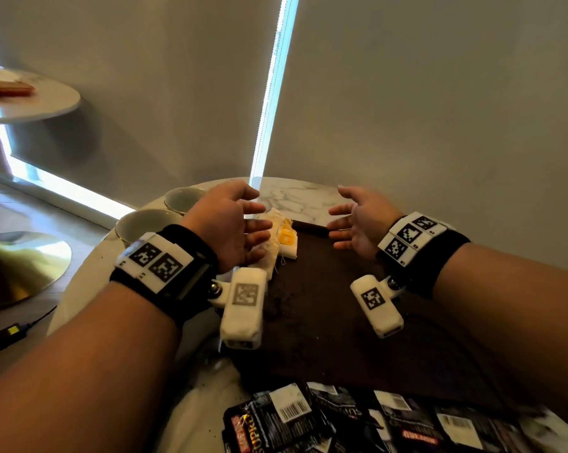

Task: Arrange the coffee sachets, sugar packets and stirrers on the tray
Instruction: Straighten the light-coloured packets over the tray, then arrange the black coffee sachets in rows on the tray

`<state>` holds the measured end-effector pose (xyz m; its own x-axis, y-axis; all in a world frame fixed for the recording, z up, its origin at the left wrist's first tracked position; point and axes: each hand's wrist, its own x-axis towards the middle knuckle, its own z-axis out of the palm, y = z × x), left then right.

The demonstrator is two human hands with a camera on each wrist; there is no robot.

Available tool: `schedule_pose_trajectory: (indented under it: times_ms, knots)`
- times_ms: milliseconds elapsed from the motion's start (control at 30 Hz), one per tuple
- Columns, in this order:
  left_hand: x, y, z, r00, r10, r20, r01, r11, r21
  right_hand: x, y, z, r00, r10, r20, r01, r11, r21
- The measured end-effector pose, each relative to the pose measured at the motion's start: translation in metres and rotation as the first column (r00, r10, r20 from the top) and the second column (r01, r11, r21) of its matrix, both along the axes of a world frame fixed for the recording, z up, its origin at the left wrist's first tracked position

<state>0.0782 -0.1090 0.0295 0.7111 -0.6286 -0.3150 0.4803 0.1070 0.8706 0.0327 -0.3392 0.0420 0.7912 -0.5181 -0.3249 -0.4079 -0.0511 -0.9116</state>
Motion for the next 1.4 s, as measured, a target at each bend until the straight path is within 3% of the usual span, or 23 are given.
schedule_pose_trajectory:
  times_ms: [400,567,667,867,1033,1167,1400]
  knots:
    - [-0.041,0.007,0.027,0.975,0.163,0.153,-0.114,0.951,-0.288,-0.169,-0.037,0.043,0.990,0.136,-0.037,-0.141,0.946,-0.292]
    - [-0.073,-0.009,0.050,0.936,-0.023,0.350,0.104,0.971,-0.214,-0.243,-0.041,0.048,0.976,0.160,-0.146,-0.209,0.878,-0.431]
    - [-0.099,-0.026,0.062,0.913,-0.114,0.392,0.190,0.969,-0.161,-0.274,-0.032,0.046,0.942,0.197,-0.272,-0.320,0.771,-0.551]
    - [-0.155,-0.064,0.066,0.935,-0.195,0.297,0.254,0.951,-0.176,-0.304,-0.002,0.038,0.788,0.340,-0.513,-0.608,0.560,-0.563]
    - [-0.177,-0.078,0.053,0.939,-0.250,0.236,0.294,0.940,-0.174,-0.307,0.014,0.018,0.676,0.361,-0.642,-0.736,0.368,-0.568]
    - [-0.174,-0.074,0.041,0.949,-0.244,0.199,0.282,0.940,-0.194,-0.307,0.014,0.011,0.658,0.366,-0.658,-0.753,0.347,-0.560]
    - [-0.171,-0.065,0.025,0.950,-0.231,0.209,0.268,0.948,-0.170,-0.314,0.005,0.006,0.690,0.322,-0.649,-0.724,0.276,-0.633]
